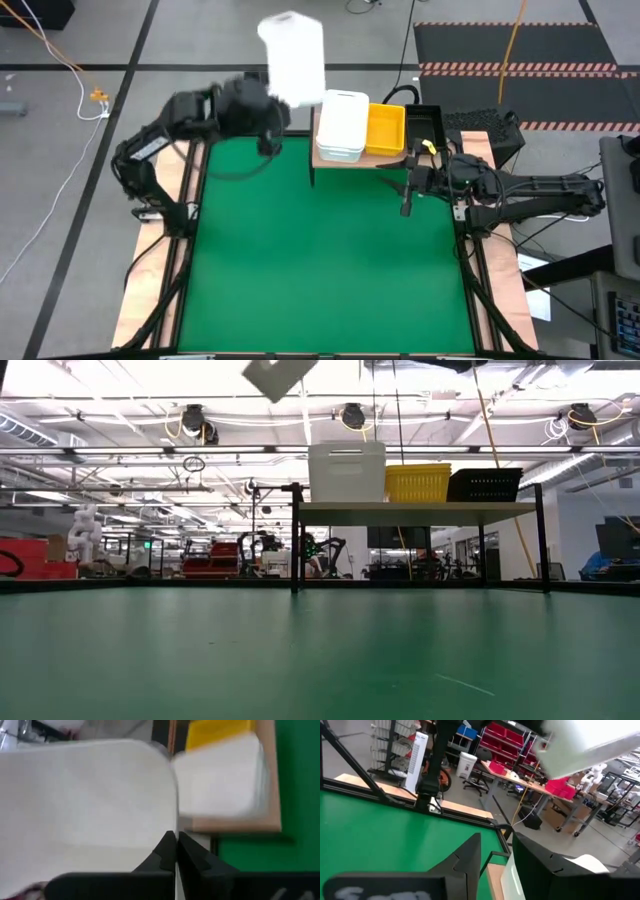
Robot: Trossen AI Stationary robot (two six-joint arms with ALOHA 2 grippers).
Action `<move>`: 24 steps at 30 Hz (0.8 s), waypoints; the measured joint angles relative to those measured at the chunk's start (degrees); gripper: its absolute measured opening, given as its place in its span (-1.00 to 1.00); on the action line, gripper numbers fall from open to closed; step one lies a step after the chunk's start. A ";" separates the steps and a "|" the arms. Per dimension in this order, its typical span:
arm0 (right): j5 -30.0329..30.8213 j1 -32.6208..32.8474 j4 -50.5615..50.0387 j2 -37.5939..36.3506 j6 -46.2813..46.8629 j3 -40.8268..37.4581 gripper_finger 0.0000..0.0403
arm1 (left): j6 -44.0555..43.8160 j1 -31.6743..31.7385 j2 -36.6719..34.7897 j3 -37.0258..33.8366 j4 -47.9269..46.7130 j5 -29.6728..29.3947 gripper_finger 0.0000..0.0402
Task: Stack baskets on shelf by color
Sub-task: Stack the white bin into the stacked white bins on the shelf
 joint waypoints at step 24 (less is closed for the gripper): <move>10.46 -0.03 -3.26 -2.17 -1.06 -0.04 -0.48 | 6.48 11.11 16.49 -0.17 11.42 22.01 -0.99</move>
